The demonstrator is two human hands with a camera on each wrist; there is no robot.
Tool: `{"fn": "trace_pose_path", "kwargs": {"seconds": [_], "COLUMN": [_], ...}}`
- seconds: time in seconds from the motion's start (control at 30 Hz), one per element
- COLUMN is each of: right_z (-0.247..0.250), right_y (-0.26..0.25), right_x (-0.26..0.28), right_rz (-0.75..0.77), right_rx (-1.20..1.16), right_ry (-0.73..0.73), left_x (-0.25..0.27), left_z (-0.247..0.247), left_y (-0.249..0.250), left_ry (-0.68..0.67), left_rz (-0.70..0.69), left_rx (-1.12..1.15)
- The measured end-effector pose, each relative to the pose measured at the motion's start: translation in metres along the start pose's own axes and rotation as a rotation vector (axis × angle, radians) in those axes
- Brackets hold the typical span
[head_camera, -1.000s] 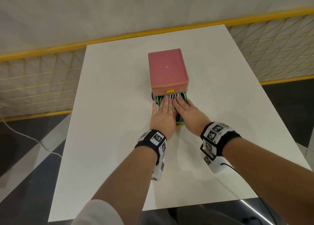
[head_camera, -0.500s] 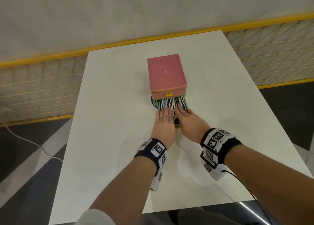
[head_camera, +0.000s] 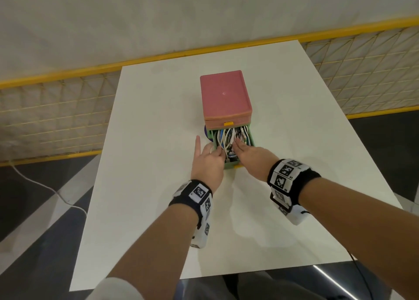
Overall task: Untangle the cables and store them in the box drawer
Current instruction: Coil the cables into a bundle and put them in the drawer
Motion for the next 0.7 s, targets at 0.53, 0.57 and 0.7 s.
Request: {"fn": "trace_pose_path", "kwargs": {"seconds": [0.53, 0.57, 0.7], "right_z": [0.015, 0.016, 0.017], "right_y": [-0.004, -0.004, -0.004], "right_x": [0.003, 0.002, 0.000], "right_rz": [-0.027, -0.025, -0.003], "right_rx": [0.070, 0.066, 0.036], "right_ry": [-0.057, -0.056, -0.042], "left_x": [-0.029, -0.024, -0.021], "left_z": [-0.006, -0.015, -0.054], "left_y": [-0.051, -0.054, -0.060], "left_ry": [0.133, 0.149, 0.087], "left_rz": [0.582, 0.678, 0.997], "left_rx": [0.593, 0.684, 1.137]}}
Point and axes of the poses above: each hand's wrist, its own x-axis away from the middle knuckle, its own z-axis out of the back of the hand, y = z × x, the point moved 9 cm from there along -x, towards the middle knuckle, and after that the axes turned 8 degrees about y, right-handed, at the moved point
